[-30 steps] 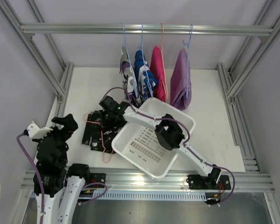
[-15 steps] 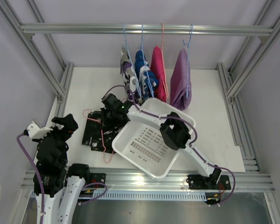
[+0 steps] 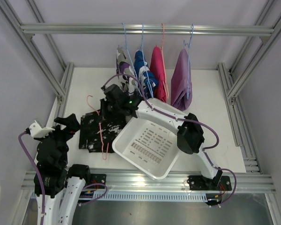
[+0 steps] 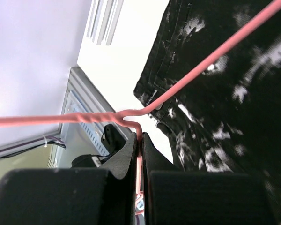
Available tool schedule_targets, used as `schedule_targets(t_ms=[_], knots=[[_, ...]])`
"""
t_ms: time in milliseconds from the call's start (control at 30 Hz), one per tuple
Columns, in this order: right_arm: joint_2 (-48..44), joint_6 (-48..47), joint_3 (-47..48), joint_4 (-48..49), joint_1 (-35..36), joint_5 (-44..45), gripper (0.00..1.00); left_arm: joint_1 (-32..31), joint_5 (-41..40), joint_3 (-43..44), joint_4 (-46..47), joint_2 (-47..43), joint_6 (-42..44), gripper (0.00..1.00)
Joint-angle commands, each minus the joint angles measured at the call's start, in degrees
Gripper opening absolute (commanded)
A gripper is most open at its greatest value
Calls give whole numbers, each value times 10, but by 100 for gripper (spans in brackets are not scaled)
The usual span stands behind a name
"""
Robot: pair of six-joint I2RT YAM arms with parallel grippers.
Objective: Remove the trousers from the hanger
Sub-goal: Pick up the hanger at the center of the board.
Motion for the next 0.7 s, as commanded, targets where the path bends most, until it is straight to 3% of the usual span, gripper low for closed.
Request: schedule_targets(t_ms=[0,467,667], knots=[[-70,-27,10,19,4,8,0,7,44,-7,32,-9,23,99],[-133,-94,68,-69,-7,4,0,7,180,-10,76,45,27,100],[-168,-114,68,-89,-10,-1,0,7,282,67,51,108,-9,99]])
